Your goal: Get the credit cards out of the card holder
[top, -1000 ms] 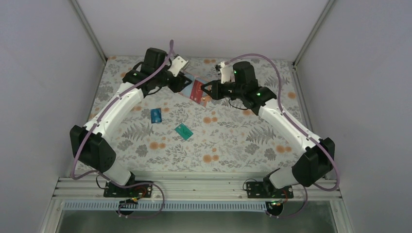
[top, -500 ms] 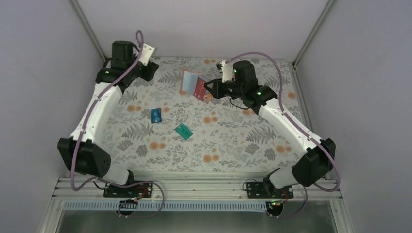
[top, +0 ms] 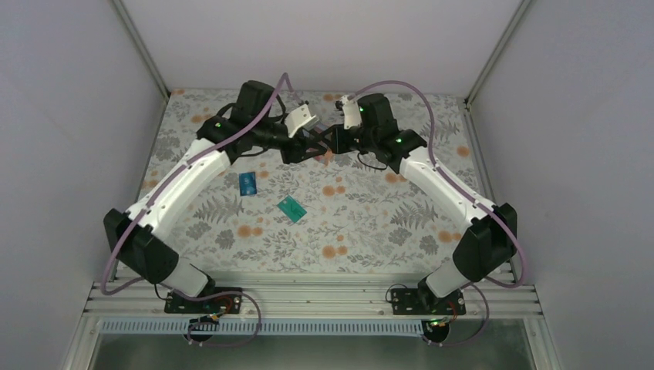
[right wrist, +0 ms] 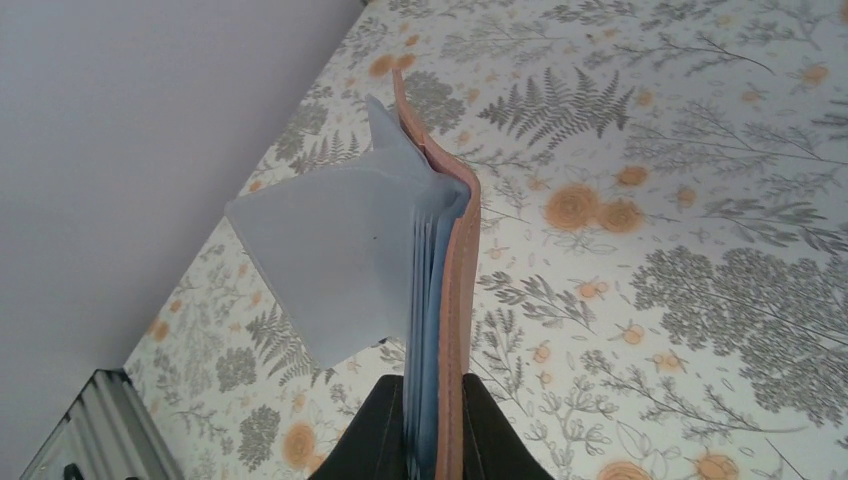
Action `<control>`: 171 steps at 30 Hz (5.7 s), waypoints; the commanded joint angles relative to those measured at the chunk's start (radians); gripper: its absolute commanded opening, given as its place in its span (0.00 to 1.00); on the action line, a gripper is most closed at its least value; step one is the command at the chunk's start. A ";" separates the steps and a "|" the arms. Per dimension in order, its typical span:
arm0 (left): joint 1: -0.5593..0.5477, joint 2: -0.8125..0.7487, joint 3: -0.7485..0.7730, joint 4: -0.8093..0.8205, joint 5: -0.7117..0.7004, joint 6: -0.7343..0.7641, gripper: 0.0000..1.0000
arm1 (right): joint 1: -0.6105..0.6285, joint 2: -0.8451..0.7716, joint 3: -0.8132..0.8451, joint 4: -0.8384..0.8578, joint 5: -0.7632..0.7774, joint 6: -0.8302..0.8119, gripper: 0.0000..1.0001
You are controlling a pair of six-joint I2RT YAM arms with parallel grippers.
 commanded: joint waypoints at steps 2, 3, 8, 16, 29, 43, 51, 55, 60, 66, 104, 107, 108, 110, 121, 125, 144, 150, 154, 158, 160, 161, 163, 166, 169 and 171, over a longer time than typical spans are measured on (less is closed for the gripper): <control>0.052 0.047 -0.063 0.083 0.002 -0.103 0.38 | 0.012 -0.055 0.001 0.076 -0.080 -0.019 0.04; 0.078 0.050 -0.077 0.096 0.011 -0.116 0.37 | 0.012 -0.065 -0.002 0.076 -0.086 -0.025 0.04; 0.150 0.043 -0.143 0.166 0.008 -0.143 0.37 | 0.009 -0.106 -0.035 0.121 -0.177 -0.044 0.04; 0.165 -0.018 -0.137 0.149 0.110 -0.068 0.39 | 0.010 -0.130 -0.045 0.146 -0.337 -0.126 0.04; 0.098 -0.070 -0.105 -0.040 0.383 0.135 0.30 | 0.010 -0.215 -0.072 0.185 -0.462 -0.220 0.04; 0.084 -0.084 -0.058 -0.140 0.519 0.207 0.02 | 0.010 -0.222 -0.088 0.228 -0.465 -0.224 0.04; 0.131 -0.096 -0.086 0.014 0.444 -0.009 0.02 | 0.009 -0.246 -0.174 0.293 -0.525 -0.213 0.28; 0.146 -0.095 -0.095 0.002 0.433 0.013 0.02 | 0.007 -0.262 -0.205 0.296 -0.524 -0.221 0.32; 0.180 -0.106 -0.093 -0.020 0.449 0.047 0.02 | -0.012 -0.296 -0.243 0.294 -0.524 -0.241 0.44; 0.191 -0.109 -0.108 -0.032 0.448 0.073 0.02 | -0.040 -0.322 -0.286 0.290 -0.533 -0.250 0.54; 0.202 -0.129 -0.151 -0.160 0.534 0.284 0.02 | -0.098 -0.355 -0.300 0.274 -0.665 -0.292 0.26; 0.201 -0.128 -0.155 -0.154 0.540 0.279 0.02 | -0.100 -0.359 -0.303 0.283 -0.667 -0.286 0.16; 0.202 -0.127 -0.157 -0.150 0.541 0.275 0.03 | -0.100 -0.355 -0.304 0.286 -0.675 -0.285 0.12; 0.201 -0.123 -0.156 -0.143 0.538 0.265 0.03 | -0.100 -0.345 -0.299 0.288 -0.699 -0.284 0.04; 0.217 -0.118 -0.132 -0.148 0.472 0.243 0.02 | -0.123 -0.360 -0.299 0.249 -0.696 -0.321 0.04; 0.217 -0.108 -0.114 -0.173 0.475 0.260 0.02 | -0.124 -0.357 -0.291 0.237 -0.707 -0.330 0.04; 0.178 -0.064 -0.107 -0.169 0.489 0.276 0.19 | -0.127 -0.341 -0.274 0.219 -0.737 -0.353 0.04; 0.172 -0.071 -0.116 -0.145 0.455 0.270 0.23 | -0.128 -0.341 -0.273 0.218 -0.750 -0.357 0.04; 0.170 -0.071 -0.104 -0.170 0.447 0.285 0.03 | -0.128 -0.342 -0.265 0.208 -0.748 -0.364 0.04; 0.176 -0.084 -0.090 -0.217 0.462 0.332 0.05 | -0.129 -0.341 -0.260 0.188 -0.743 -0.378 0.04; 0.176 -0.083 -0.092 -0.215 0.466 0.328 0.08 | -0.129 -0.341 -0.261 0.186 -0.749 -0.379 0.04; 0.176 -0.079 -0.090 -0.219 0.474 0.329 0.09 | -0.129 -0.341 -0.260 0.186 -0.752 -0.378 0.04; 0.176 -0.072 -0.085 -0.223 0.490 0.332 0.04 | -0.129 -0.343 -0.258 0.183 -0.752 -0.378 0.04; 0.177 -0.077 -0.082 -0.222 0.491 0.333 0.02 | -0.129 -0.350 -0.257 0.178 -0.745 -0.379 0.04; 0.180 -0.086 -0.083 -0.233 0.491 0.348 0.02 | -0.130 -0.351 -0.257 0.171 -0.742 -0.385 0.04; 0.189 -0.093 -0.088 -0.234 0.491 0.351 0.02 | -0.130 -0.351 -0.257 0.167 -0.740 -0.389 0.04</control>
